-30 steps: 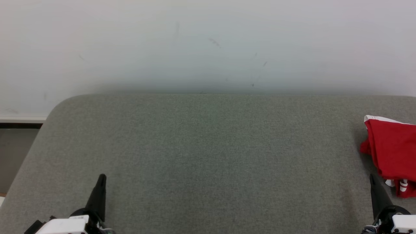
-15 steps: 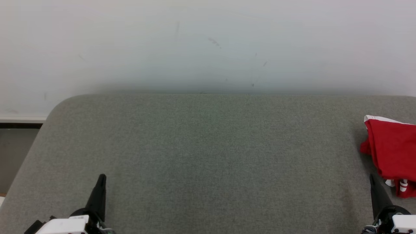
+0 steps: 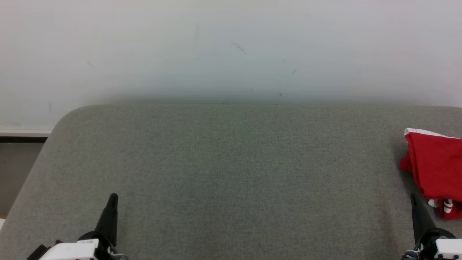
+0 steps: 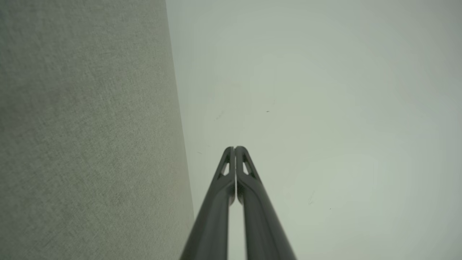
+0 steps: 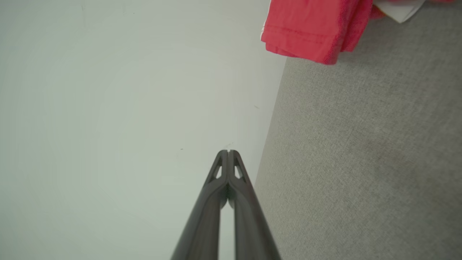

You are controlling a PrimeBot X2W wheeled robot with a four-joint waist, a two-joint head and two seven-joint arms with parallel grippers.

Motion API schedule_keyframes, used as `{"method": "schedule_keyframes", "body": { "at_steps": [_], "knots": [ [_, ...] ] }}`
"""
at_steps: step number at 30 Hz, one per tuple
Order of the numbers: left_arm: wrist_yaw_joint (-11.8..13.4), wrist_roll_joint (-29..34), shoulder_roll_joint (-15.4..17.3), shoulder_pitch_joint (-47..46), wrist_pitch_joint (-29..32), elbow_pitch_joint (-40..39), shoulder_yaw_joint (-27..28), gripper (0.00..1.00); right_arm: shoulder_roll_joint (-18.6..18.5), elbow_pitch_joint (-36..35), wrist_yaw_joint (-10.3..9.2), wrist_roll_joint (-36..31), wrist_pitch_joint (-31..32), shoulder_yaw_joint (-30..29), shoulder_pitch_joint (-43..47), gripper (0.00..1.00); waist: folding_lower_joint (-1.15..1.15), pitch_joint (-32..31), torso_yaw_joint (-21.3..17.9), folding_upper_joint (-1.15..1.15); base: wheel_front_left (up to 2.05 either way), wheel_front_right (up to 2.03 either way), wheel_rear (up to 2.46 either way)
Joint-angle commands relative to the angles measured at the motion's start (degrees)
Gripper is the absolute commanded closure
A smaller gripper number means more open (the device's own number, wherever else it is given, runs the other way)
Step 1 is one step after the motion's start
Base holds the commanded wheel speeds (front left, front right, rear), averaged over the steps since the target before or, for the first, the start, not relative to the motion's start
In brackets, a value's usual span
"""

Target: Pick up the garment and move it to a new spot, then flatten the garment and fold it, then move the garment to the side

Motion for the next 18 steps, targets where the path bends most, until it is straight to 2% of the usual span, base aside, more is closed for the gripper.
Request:
{"method": "schedule_keyframes", "body": {
  "at_steps": [1, 18],
  "knots": [
    [-0.27, -0.81, 0.38, -0.55, 0.20, -0.02, 0.13, 1.00, 0.00, -0.21, 0.02, 0.11, 0.25, -0.25, -0.71, 1.00, 0.00, 0.00, 0.00, 0.00, 0.00, 0.00, 0.00],
    [-0.27, -0.81, 0.38, -0.55, 0.21, -0.02, 0.12, 1.00, 0.00, -0.21, 0.02, 0.11, 0.24, -0.24, -0.71, 1.00, 0.00, 0.00, 0.00, 0.00, 0.00, 0.00, 0.00]
  ]
}}
